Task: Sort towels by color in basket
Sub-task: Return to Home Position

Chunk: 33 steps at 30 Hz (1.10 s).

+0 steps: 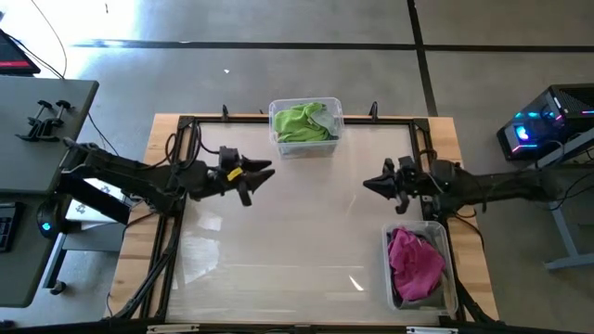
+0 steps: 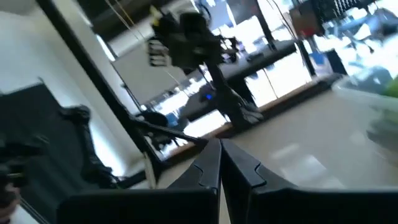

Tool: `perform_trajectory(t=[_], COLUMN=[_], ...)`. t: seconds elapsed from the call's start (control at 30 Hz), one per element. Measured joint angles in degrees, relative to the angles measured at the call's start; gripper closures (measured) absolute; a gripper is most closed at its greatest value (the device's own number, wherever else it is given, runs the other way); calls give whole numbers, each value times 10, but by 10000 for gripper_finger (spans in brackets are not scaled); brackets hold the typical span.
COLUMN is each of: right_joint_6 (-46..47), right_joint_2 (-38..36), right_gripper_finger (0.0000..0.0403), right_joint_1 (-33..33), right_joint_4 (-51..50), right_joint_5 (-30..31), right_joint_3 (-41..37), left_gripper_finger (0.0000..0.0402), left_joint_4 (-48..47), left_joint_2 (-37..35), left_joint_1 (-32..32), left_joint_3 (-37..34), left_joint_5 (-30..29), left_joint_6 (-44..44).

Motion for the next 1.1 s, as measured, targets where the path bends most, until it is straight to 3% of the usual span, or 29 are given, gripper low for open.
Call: perform_trajectory(t=[0.2, 0.4, 0.7, 1.1], right_joint_6=[5, 1, -65, -103], right_joint_2=[-75, -185, -308, -308], right_gripper_finger=[402, 402, 403, 403], right_joint_1=[4, 33, 72, 72], right_joint_4=[21, 13, -177, -289], right_joint_5=[-25, 3, -10, -28], right_joint_3=[-48, -82, -83, -84], left_gripper_finger=[239, 239, 239, 239], left_joint_4=[0, 4, 3, 0], left_joint_2=[0, 0, 0, 0], left_joint_1=[30, 45, 55, 67], left_joint_3=[0, 0, 0, 0], left_joint_5=[-41, -67, -68, -68], left_joint_6=[0, -1, 0, 0])
